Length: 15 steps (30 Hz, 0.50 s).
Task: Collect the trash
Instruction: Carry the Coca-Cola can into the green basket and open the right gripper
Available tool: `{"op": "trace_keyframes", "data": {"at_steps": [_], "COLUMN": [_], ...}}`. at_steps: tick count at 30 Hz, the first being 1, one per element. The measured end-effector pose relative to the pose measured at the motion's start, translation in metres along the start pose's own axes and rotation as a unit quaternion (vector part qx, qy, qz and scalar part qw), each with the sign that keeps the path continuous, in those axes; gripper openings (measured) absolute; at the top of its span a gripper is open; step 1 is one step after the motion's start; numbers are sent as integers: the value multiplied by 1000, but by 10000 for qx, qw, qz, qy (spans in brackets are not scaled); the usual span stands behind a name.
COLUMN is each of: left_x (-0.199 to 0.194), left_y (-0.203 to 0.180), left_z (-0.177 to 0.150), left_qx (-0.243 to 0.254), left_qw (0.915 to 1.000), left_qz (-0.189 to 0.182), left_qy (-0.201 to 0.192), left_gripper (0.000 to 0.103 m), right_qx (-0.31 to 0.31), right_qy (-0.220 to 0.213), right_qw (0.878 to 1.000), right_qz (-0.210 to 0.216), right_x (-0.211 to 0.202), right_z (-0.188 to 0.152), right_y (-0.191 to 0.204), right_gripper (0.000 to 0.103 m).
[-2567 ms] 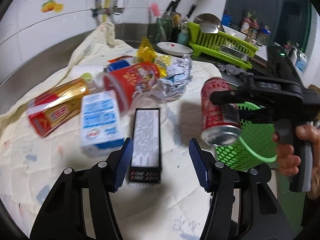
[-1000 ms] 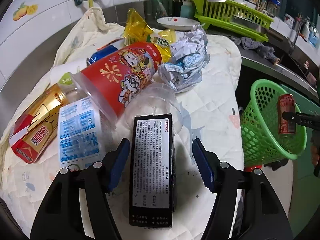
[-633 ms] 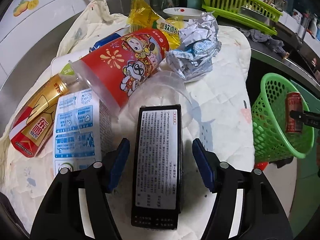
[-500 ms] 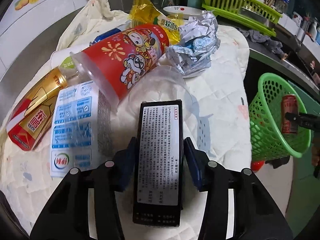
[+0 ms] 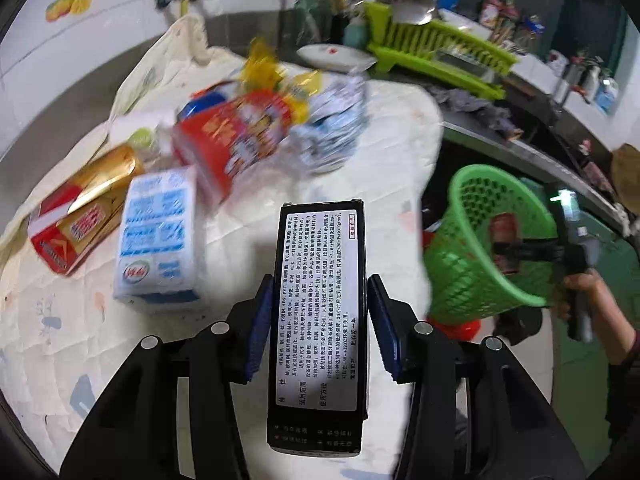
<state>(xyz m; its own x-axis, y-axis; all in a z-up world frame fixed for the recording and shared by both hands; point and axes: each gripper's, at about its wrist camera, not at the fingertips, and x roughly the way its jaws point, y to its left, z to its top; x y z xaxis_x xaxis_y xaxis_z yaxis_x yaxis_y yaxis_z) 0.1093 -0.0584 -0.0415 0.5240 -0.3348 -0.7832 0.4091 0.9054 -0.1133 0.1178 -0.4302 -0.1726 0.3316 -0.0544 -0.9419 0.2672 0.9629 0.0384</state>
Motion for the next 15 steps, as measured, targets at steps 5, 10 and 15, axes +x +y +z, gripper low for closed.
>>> {"op": "trace_keyframes", "data": {"at_steps": [5, 10, 15], "left_x": [0, 12, 21], "left_y": [-33, -65, -93], "left_z": [20, 37, 50], "left_qx": [236, 381, 483], "left_qw": [9989, 9973, 9954], "left_qz": [-395, -612, -801], "left_qy": [-127, -165, -186], "left_gripper": [46, 46, 46], "right_qx": [14, 126, 59], "right_qy": [20, 147, 209], "right_qw": [10000, 9997, 9996], "right_qz": [21, 170, 157], "right_x": [3, 8, 13], "right_z": [0, 3, 9], "right_y": [6, 4, 0], "right_gripper": [71, 72, 72]}}
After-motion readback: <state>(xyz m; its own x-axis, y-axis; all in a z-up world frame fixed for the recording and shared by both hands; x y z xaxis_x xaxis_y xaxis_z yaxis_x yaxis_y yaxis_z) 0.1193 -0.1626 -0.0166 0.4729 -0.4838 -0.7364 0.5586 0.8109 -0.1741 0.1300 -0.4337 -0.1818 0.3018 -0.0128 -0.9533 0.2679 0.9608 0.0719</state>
